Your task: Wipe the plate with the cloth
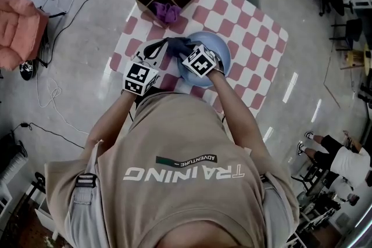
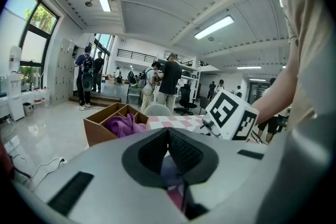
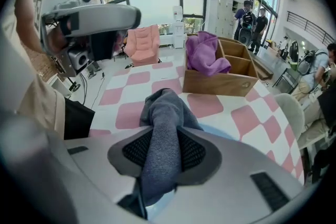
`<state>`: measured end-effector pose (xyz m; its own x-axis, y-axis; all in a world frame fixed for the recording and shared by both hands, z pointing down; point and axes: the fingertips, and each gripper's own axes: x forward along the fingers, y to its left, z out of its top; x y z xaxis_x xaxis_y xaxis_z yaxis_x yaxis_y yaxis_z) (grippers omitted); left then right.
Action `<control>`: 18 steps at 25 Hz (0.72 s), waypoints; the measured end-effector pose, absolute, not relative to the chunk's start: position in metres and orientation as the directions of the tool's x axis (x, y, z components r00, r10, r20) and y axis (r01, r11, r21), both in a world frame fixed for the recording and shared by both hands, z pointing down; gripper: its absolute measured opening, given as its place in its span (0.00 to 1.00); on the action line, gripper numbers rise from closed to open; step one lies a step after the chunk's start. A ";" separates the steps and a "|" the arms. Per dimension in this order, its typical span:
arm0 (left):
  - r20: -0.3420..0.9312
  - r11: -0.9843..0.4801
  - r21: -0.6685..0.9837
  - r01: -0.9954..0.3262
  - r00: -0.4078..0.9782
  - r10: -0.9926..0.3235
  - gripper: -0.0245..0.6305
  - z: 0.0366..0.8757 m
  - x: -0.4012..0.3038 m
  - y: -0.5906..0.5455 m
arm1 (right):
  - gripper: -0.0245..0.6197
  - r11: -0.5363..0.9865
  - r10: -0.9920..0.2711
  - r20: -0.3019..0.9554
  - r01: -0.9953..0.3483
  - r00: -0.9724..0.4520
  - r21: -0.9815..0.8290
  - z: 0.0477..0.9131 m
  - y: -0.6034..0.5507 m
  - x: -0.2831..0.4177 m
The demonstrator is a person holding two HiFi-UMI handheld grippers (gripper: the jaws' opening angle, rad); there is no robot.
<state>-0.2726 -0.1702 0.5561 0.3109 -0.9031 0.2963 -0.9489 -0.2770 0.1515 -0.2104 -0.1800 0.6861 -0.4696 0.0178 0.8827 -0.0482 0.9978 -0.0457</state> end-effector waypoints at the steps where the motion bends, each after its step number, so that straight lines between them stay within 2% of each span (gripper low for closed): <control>1: 0.297 -0.279 0.154 -0.948 0.314 -0.902 0.06 0.557 -0.272 -0.171 | 0.25 0.997 0.003 0.884 -0.064 -0.468 -0.037 0.686 -0.190 -0.212; 8: 0.298 -0.292 0.164 -0.942 0.330 -0.896 0.06 0.558 -0.265 -0.174 | 0.25 0.976 -0.138 0.909 -0.212 -0.393 0.056 0.686 -0.266 -0.187; 11: 0.305 -0.302 0.158 -0.940 0.337 -0.891 0.06 0.560 -0.262 -0.177 | 0.25 0.945 -0.150 0.938 -0.324 -0.313 0.043 0.695 -0.285 -0.145; 18: 0.290 -0.349 0.150 -0.925 0.378 -0.879 0.06 0.549 -0.238 -0.187 | 0.25 0.883 -0.221 0.928 -0.465 -0.299 0.060 0.684 -0.303 -0.060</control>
<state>-0.2382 -0.1871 0.5495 0.3784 -0.8791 0.2897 -0.9251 -0.3486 0.1504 -0.0601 -0.3028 0.6838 -0.2991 -0.2206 0.9284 -0.4646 0.8835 0.0602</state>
